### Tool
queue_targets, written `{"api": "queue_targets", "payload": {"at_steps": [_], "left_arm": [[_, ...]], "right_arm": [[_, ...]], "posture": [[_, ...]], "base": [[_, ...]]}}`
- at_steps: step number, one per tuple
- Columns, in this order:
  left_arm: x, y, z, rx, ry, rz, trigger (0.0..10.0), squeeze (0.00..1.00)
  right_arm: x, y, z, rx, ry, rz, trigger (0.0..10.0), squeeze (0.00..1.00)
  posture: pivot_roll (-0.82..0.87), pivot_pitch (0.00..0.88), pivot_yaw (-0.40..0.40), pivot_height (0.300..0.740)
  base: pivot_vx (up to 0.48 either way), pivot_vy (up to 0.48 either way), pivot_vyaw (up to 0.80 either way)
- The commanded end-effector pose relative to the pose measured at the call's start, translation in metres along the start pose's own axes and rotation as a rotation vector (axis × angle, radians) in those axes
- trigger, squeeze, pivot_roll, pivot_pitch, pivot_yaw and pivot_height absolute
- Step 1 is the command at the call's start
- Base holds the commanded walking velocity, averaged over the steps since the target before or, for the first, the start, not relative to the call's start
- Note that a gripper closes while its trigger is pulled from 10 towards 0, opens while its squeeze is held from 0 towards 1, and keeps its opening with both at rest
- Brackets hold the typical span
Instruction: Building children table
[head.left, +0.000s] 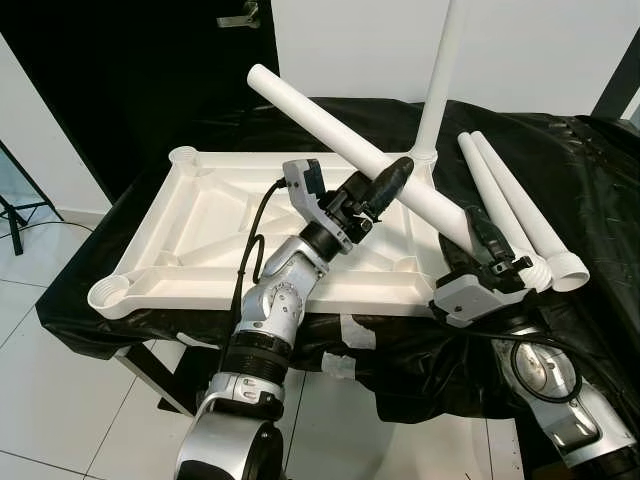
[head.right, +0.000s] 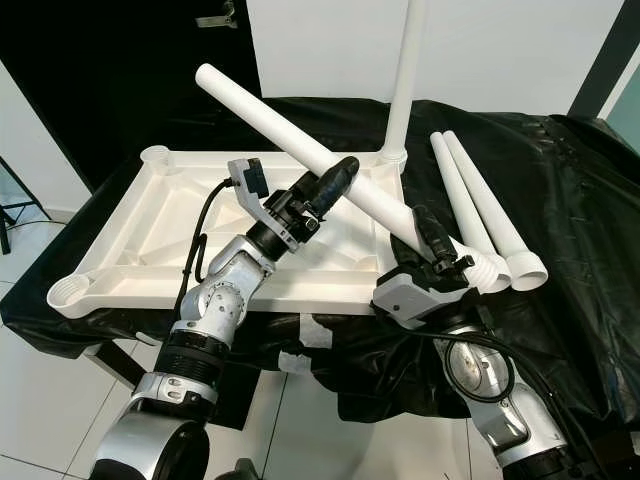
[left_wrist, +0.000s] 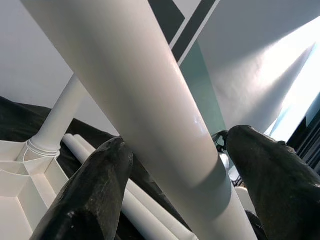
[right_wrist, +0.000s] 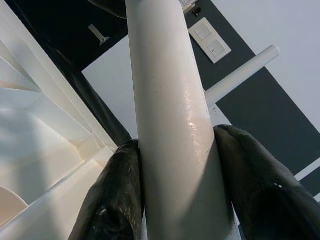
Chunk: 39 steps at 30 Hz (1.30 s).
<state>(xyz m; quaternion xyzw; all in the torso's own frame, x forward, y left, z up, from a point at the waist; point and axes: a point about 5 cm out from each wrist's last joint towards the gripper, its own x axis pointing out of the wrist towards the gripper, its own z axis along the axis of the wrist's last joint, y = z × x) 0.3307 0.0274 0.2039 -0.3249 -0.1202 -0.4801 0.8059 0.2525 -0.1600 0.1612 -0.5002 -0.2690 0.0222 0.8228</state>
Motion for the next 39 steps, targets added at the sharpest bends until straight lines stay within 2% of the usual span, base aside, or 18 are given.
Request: {"api": "queue_targets", "payload": {"at_steps": [1,39], "left_arm": [[0.0035,-0.0066,-0.0034,0.000,-0.002,-0.047,10.0,0.00],[0.0009,-0.0060,-0.0036,0.021,0.008,-0.033,10.0,0.00]], "right_arm": [[0.0012,-0.0016,-0.0001,0.000,-0.008,-0.006,10.0,0.00],[-0.0004,0.0045,0.0000,0.028,0.001,0.020,10.0,0.00]], "posture": [[0.11,0.000,0.027,0.740],[0.11,0.000,0.024,0.740]], "base": [[0.000,0.000,0.00],[0.000,0.000,0.00]]}}
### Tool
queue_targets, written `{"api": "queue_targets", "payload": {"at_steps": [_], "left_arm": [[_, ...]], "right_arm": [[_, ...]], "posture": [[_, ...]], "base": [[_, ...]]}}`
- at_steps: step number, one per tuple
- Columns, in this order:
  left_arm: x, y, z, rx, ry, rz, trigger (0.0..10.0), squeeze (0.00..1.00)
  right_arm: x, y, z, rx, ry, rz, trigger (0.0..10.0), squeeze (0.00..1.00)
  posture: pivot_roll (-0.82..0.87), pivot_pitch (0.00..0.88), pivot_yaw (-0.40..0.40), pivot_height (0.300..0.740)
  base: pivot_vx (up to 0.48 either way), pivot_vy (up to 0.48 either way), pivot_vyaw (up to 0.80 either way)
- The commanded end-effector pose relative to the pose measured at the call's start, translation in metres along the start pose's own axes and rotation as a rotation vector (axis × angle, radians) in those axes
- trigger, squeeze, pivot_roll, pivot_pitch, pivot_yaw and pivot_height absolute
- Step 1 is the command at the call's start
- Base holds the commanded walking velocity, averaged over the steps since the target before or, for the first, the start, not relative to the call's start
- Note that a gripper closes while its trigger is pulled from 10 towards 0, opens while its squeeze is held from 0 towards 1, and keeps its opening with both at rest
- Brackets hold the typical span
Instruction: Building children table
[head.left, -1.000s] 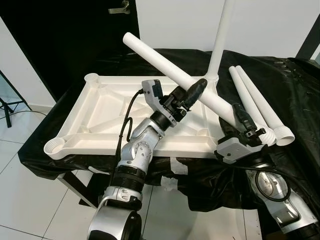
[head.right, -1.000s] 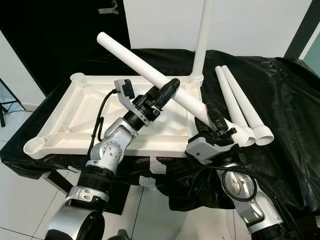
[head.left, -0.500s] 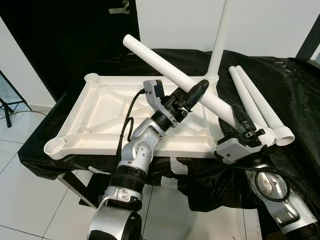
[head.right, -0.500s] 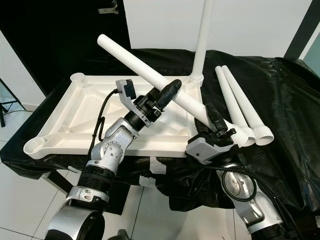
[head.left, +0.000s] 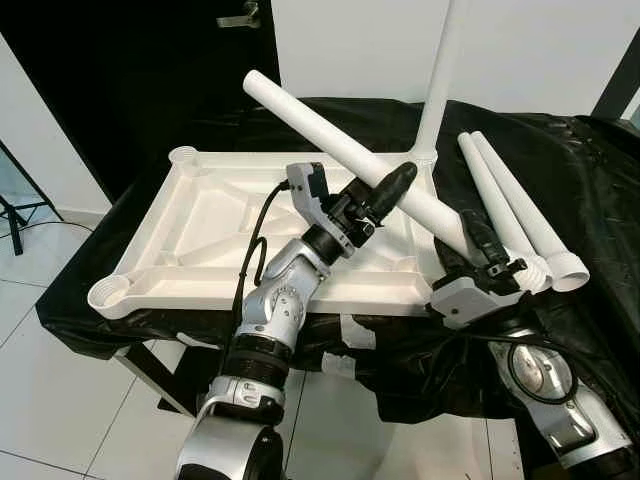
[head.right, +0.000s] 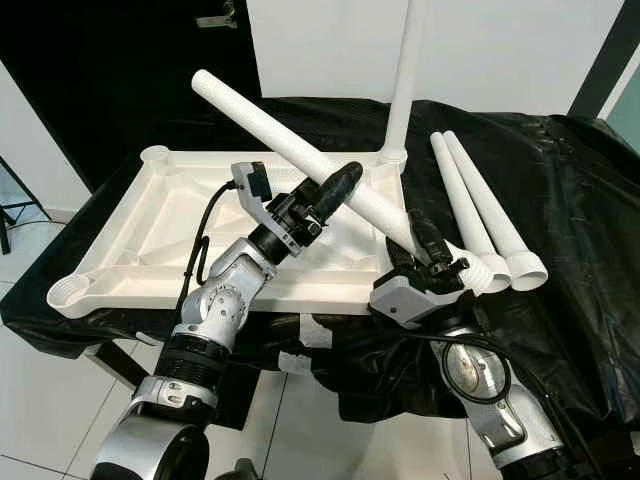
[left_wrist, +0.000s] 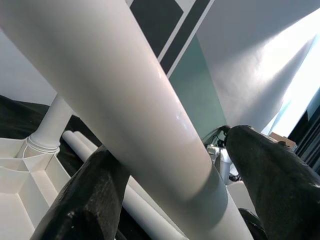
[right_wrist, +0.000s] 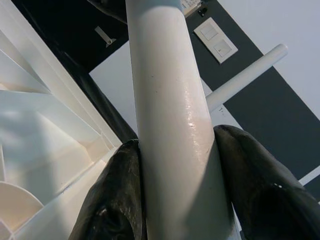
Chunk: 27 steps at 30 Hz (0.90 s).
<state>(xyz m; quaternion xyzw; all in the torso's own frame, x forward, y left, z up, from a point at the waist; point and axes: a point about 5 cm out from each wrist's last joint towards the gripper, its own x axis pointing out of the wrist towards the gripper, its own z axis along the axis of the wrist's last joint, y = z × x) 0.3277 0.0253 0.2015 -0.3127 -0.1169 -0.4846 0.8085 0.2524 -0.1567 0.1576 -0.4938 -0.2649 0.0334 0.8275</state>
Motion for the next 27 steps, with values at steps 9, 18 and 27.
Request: {"api": "queue_targets", "payload": {"at_steps": [9,18,27], "left_arm": [[0.0001,-0.0017,0.0001,0.007,-0.003,-0.021,10.0,0.00],[0.0022,-0.0037,-0.0002,0.014,0.019,-0.036,10.0,0.00],[-0.0023,-0.0055,-0.0052,0.017,0.026,-0.028,10.0,0.00]], "right_arm": [[0.0018,0.0011,-0.0002,0.010,0.004,-0.007,10.0,0.00],[-0.0015,0.0078,0.0032,0.035,0.016,-0.006,10.0,0.00],[-0.0040,0.0045,-0.0012,0.029,0.014,0.013,10.0,0.00]], "posture": [[0.11,0.000,0.041,0.740],[0.13,0.000,0.044,0.740],[0.15,0.000,0.024,0.740]], "base": [[0.000,0.000,0.00],[0.000,0.000,0.00],[0.000,0.000,0.00]]}}
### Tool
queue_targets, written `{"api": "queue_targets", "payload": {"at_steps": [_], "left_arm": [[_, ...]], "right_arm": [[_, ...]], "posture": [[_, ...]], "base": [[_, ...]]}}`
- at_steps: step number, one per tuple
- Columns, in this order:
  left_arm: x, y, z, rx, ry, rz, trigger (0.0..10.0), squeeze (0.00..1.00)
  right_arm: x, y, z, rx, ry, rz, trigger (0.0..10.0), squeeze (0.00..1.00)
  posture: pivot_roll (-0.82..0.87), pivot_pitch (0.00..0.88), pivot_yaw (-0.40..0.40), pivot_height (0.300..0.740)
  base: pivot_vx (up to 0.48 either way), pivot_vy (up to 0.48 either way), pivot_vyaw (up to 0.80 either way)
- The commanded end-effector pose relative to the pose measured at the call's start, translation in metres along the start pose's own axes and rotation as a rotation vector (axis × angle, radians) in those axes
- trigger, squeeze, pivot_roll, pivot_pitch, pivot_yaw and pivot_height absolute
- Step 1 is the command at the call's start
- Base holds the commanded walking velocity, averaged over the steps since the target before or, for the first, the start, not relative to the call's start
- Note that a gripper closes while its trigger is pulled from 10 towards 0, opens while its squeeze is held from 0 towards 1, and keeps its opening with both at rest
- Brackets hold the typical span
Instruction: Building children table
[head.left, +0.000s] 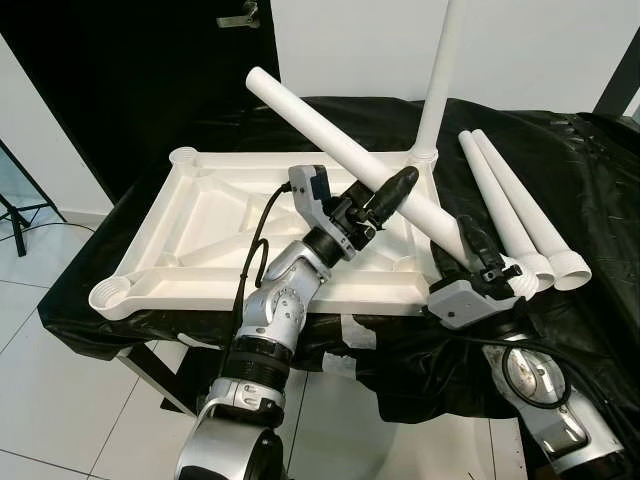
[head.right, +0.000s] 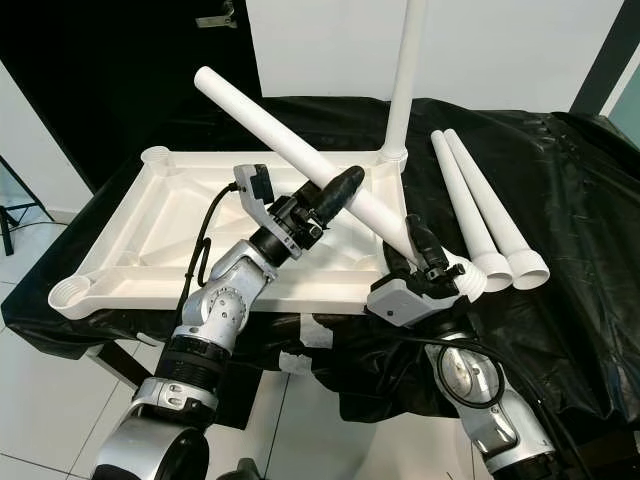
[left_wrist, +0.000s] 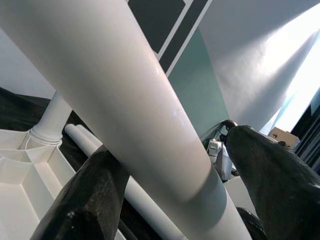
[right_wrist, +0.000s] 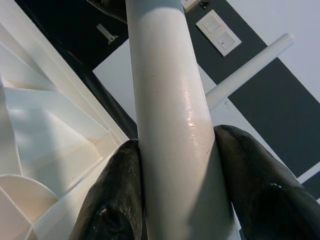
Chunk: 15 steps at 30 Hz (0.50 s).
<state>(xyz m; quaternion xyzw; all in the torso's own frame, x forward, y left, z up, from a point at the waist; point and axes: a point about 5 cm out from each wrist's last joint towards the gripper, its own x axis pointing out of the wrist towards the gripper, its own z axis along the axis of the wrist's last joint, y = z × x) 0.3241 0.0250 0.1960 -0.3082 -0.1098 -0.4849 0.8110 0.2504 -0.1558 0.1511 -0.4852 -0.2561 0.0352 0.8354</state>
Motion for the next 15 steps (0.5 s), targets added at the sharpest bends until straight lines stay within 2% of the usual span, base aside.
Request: {"api": "queue_targets", "payload": {"at_steps": [1,15], "left_arm": [[0.0020,-0.0046,-0.0003,0.015,0.009,-0.033,10.0,0.00],[0.0042,-0.0034,-0.0003,0.009,-0.014,-0.018,10.0,0.00]], "right_arm": [[0.0000,-0.0009,-0.0005,0.005,-0.003,0.006,10.0,0.00],[0.0012,-0.0015,0.0004,0.008,-0.011,0.013,10.0,0.00]], "posture": [[0.15,0.000,0.024,0.740],[0.12,0.000,0.015,0.740]], "base": [[0.000,0.000,0.00],[0.000,0.000,0.00]]}}
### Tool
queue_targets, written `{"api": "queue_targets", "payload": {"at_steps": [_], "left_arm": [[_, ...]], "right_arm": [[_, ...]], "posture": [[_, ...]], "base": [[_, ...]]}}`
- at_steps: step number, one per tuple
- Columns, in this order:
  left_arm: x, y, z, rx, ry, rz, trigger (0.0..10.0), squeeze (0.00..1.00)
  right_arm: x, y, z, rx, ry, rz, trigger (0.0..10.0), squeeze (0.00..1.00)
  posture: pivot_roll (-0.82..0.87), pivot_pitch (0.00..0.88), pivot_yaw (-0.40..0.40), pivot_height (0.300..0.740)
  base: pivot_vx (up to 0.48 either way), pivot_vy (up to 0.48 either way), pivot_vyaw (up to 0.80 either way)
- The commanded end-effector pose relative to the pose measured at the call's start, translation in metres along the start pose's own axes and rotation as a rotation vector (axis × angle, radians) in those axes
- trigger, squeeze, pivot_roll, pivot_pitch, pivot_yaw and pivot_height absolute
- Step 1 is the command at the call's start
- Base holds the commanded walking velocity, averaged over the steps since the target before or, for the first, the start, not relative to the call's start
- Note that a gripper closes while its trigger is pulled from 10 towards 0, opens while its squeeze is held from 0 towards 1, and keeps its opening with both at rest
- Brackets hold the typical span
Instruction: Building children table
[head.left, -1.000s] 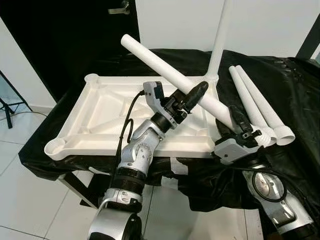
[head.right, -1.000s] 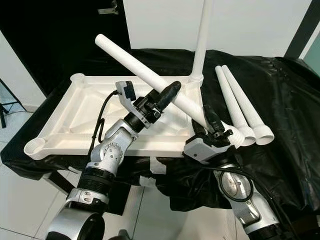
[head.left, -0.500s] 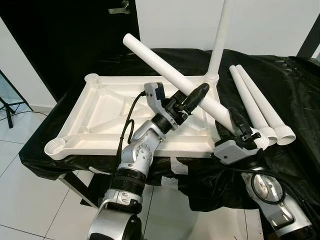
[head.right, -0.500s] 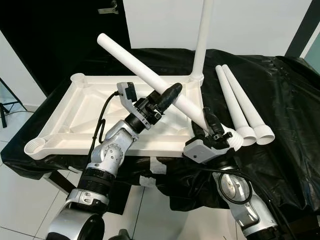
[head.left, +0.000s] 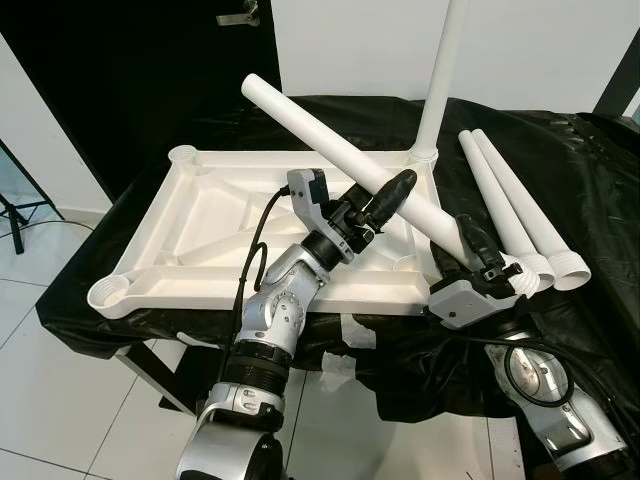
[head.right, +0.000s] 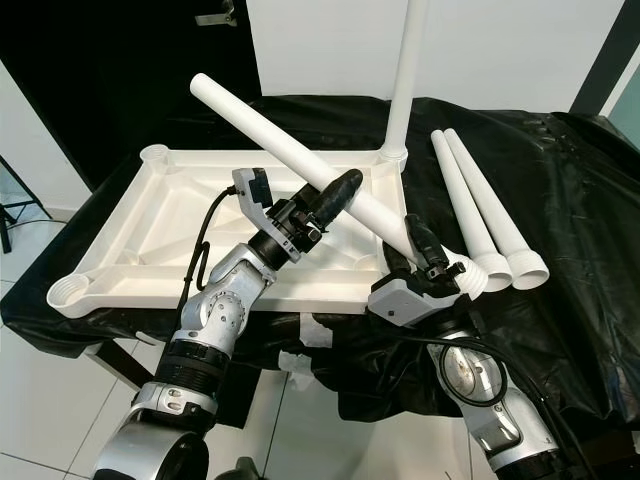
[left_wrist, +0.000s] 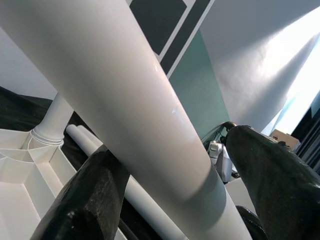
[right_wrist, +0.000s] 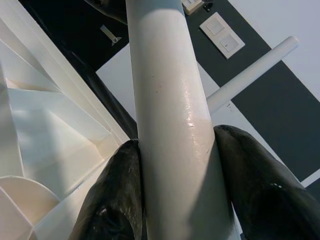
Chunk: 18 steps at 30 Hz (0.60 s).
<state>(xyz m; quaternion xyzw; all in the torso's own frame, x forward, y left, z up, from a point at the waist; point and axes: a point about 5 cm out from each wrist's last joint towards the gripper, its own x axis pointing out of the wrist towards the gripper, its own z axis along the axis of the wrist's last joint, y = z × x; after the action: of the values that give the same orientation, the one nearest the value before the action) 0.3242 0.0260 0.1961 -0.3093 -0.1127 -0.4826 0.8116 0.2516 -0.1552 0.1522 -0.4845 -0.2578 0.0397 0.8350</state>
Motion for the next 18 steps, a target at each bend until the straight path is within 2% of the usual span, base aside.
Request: {"api": "queue_targets", "payload": {"at_steps": [1,18], "left_arm": [[0.0043,-0.0037,-0.0017,0.005,-0.005,-0.020,10.0,0.00],[0.0056,-0.0013,0.0020,0.018,-0.002,-0.023,10.0,0.00]], "right_arm": [[-0.0006,-0.0017,-0.0002,0.004,-0.003,0.007,10.0,0.00],[0.0027,-0.0020,-0.0030,0.001,0.008,-0.011,10.0,0.00]], "posture": [[0.12,0.000,0.015,0.740],[0.12,0.000,0.029,0.740]], "base": [[0.000,0.000,0.00],[0.000,0.000,0.00]]}}
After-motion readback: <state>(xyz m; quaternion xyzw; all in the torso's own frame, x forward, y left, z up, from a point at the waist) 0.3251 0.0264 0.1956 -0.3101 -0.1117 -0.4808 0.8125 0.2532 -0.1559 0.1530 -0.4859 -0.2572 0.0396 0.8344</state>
